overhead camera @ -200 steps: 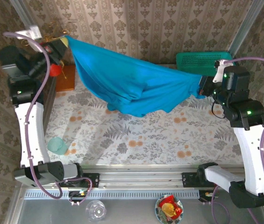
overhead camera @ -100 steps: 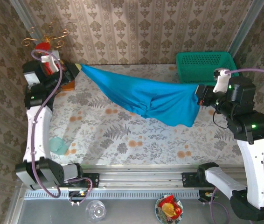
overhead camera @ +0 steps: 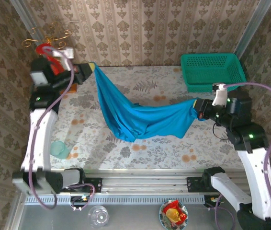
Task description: Fold the inside-out t-shirt
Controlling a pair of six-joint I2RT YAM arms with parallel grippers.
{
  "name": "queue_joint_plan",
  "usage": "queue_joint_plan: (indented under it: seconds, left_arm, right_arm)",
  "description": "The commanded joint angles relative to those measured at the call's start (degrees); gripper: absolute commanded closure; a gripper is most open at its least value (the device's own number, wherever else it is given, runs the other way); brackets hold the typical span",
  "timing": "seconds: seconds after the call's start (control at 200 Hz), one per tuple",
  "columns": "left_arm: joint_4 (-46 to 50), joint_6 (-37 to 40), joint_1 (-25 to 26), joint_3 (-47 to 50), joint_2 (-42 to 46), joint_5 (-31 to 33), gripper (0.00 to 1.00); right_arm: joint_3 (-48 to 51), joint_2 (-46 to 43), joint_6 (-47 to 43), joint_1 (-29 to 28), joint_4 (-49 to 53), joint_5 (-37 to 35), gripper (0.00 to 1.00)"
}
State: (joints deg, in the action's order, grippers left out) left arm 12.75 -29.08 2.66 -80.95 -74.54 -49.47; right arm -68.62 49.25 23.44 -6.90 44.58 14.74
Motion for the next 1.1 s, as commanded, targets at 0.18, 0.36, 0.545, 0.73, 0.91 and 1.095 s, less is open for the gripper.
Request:
queue_joint_plan:
  seconds: [0.18,0.36,0.545,0.73,0.91,1.095]
  left_arm:
    - [10.0,7.9,5.7,-2.2,-24.2,3.4,1.0]
    - [11.1,7.2,7.0,-3.8,-31.7,7.1,0.77]
    - [12.0,6.5,10.5,-1.5,-29.5,12.2,0.54]
    - [19.7,7.5,16.7,2.2,-25.7,29.0,0.44]
    - [26.1,5.1,26.2,1.6,-26.8,41.8,0.49]
    - [27.9,-1.9,32.5,0.6,-31.1,46.8,0.48]
  right_arm:
    - [10.6,4.0,5.3,0.3,3.0,-10.6,1.0]
    - [13.8,3.2,5.0,0.4,3.4,-12.3,1.0]
    - [15.6,2.7,5.1,0.3,2.5,-11.3,1.0]
    - [16.1,3.0,5.4,0.3,1.9,-10.6,1.0]
    - [15.8,3.5,5.4,0.3,1.6,-10.4,1.0]
    - [15.6,3.7,5.3,0.3,1.4,-10.1,1.0]
